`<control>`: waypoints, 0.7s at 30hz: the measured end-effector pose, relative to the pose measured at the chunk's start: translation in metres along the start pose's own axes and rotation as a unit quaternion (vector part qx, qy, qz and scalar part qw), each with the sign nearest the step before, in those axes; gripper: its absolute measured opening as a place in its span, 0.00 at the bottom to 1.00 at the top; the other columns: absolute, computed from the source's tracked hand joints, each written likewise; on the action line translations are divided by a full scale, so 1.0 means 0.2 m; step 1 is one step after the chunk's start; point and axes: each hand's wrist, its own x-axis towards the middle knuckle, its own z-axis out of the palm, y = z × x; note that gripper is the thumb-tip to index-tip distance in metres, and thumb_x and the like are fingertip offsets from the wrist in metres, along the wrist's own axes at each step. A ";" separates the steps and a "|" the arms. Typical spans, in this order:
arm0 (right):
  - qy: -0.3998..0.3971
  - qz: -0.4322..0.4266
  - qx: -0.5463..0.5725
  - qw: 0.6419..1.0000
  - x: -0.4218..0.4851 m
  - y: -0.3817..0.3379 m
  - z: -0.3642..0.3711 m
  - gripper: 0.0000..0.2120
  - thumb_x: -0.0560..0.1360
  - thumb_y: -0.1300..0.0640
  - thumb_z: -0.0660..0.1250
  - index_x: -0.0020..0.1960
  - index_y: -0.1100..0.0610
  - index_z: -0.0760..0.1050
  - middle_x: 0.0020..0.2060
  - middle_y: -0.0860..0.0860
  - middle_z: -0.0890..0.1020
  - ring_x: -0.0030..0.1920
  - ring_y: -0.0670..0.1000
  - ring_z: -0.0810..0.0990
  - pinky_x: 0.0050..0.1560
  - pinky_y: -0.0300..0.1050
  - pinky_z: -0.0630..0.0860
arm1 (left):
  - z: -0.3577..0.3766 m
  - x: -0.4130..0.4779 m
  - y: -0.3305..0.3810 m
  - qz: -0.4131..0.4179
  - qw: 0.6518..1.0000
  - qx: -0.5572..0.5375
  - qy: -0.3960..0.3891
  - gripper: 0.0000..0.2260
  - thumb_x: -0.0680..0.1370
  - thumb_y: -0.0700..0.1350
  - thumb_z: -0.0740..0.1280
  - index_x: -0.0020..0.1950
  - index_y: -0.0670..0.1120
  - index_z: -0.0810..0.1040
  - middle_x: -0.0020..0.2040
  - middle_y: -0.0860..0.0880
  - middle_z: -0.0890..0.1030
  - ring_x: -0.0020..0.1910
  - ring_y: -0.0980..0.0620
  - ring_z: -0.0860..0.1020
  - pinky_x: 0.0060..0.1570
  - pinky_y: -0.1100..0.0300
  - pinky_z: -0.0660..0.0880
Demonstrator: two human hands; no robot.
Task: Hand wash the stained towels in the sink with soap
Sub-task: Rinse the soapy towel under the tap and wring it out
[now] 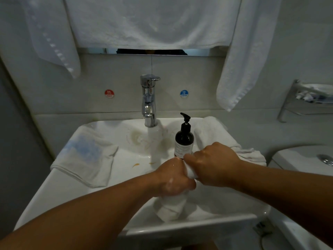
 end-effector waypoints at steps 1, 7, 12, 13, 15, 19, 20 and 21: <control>0.011 0.000 0.003 1.000 0.00 0.01 0.02 0.21 0.56 0.49 0.82 0.40 0.53 0.74 0.25 0.48 0.79 0.19 0.52 0.74 0.26 0.40 0.59 | 0.00 0.00 0.00 -0.004 1.000 -0.004 -0.003 0.10 0.71 0.43 0.74 0.52 0.47 0.81 0.44 0.51 0.82 0.41 0.53 0.80 0.37 0.62 0.74; 0.003 0.048 0.055 0.997 0.01 0.06 0.01 0.15 0.67 0.43 0.74 0.50 0.47 0.77 0.37 0.48 0.84 0.34 0.54 0.83 0.36 0.43 0.68 | -0.07 0.00 -0.02 0.026 0.999 0.018 0.003 0.19 0.68 0.55 0.79 0.56 0.53 0.82 0.48 0.54 0.84 0.46 0.54 0.83 0.44 0.60 0.79; -0.049 0.061 0.102 0.992 0.00 0.08 -0.05 0.18 0.70 0.41 0.69 0.58 0.44 0.76 0.47 0.45 0.82 0.45 0.49 0.81 0.47 0.46 0.76 | -0.15 0.00 -0.07 0.048 0.994 0.097 0.023 0.11 0.67 0.51 0.78 0.47 0.54 0.82 0.43 0.52 0.83 0.42 0.50 0.82 0.43 0.54 0.80; -0.085 0.054 0.125 0.987 0.00 0.08 -0.07 0.20 0.70 0.38 0.69 0.59 0.43 0.75 0.48 0.44 0.81 0.46 0.48 0.80 0.49 0.46 0.77 | -0.14 0.00 -0.07 0.062 0.989 0.127 0.032 0.11 0.68 0.48 0.77 0.48 0.53 0.82 0.44 0.50 0.83 0.42 0.49 0.81 0.42 0.54 0.80; -0.166 0.056 0.159 0.972 0.03 0.09 -0.13 0.23 0.68 0.32 0.68 0.56 0.44 0.78 0.47 0.44 0.80 0.46 0.47 0.79 0.49 0.48 0.78 | -0.12 0.00 -0.08 0.080 0.984 0.155 0.048 0.13 0.70 0.45 0.75 0.54 0.52 0.81 0.47 0.50 0.83 0.43 0.49 0.81 0.44 0.54 0.80; -0.247 0.077 0.147 0.955 0.15 0.14 -0.18 0.23 0.63 0.31 0.74 0.46 0.49 0.79 0.42 0.46 0.80 0.43 0.49 0.78 0.45 0.48 0.78 | -0.09 0.01 -0.08 0.122 0.969 0.183 0.114 0.15 0.72 0.47 0.72 0.59 0.53 0.80 0.50 0.50 0.84 0.45 0.50 0.82 0.46 0.55 0.81; -0.270 0.089 0.174 0.943 0.16 0.13 -0.16 0.21 0.65 0.35 0.76 0.49 0.49 0.80 0.44 0.47 0.81 0.45 0.50 0.79 0.47 0.48 0.79 | -0.09 0.01 -0.08 0.129 0.964 0.191 0.133 0.14 0.73 0.47 0.71 0.59 0.53 0.80 0.50 0.50 0.84 0.45 0.51 0.82 0.46 0.56 0.80; -0.301 0.105 0.207 0.925 0.17 0.11 -0.14 0.20 0.67 0.40 0.77 0.53 0.49 0.80 0.46 0.48 0.83 0.45 0.52 0.81 0.49 0.47 0.80 | -0.08 0.01 -0.07 0.131 0.961 0.195 0.144 0.13 0.74 0.48 0.71 0.58 0.53 0.81 0.49 0.50 0.85 0.45 0.51 0.82 0.45 0.57 0.80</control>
